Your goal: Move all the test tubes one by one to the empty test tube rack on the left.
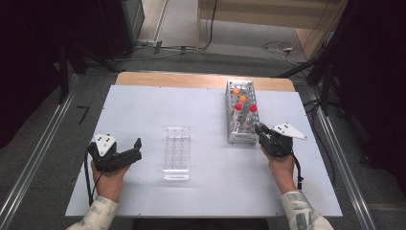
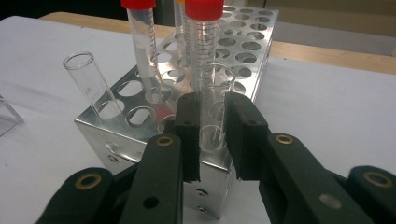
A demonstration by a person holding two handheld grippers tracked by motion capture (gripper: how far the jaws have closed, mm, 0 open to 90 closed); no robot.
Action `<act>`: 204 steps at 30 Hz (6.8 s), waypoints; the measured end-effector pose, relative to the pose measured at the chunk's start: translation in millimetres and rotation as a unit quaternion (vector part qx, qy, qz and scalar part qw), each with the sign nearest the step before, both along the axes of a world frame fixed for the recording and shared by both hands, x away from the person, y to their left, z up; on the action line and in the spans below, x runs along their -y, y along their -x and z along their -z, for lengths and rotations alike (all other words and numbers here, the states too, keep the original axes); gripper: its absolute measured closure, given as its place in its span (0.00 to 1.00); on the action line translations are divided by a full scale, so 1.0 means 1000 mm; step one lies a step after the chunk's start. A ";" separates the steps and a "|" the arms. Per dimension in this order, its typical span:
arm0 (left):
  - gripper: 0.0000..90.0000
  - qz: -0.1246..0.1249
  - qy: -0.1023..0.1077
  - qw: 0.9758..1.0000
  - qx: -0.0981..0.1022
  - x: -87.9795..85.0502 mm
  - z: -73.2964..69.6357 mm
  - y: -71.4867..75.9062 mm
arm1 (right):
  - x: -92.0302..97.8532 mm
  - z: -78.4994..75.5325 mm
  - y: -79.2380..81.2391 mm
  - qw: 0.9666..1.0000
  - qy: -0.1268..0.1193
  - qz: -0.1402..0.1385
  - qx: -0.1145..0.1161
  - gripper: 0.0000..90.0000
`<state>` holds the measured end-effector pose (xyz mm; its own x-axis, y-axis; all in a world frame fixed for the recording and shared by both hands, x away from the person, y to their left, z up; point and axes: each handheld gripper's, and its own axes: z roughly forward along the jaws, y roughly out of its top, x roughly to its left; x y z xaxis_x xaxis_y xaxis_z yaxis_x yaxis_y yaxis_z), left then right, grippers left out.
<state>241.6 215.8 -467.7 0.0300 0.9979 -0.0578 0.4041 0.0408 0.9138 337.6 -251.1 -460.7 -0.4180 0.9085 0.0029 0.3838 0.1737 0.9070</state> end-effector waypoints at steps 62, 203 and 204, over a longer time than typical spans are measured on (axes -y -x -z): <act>0.03 0.034 0.024 0.999 0.032 0.014 -0.020 0.017 | -0.012 -0.034 0.060 0.997 -0.018 -0.069 0.027 0.82; 0.86 0.309 0.006 0.951 0.010 0.106 -0.082 0.018 | -0.091 -0.017 0.091 0.978 0.014 -0.207 -0.005 0.28; 0.86 0.309 0.004 0.951 0.010 0.106 -0.081 0.018 | -0.091 -0.017 0.091 0.979 0.013 -0.204 -0.006 0.28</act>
<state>223.5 109.6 -386.6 0.6110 0.7894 -0.0594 0.3367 -0.1913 0.9220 246.5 -160.4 -443.8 -0.7460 0.6658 -0.0118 0.2877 0.3383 0.8960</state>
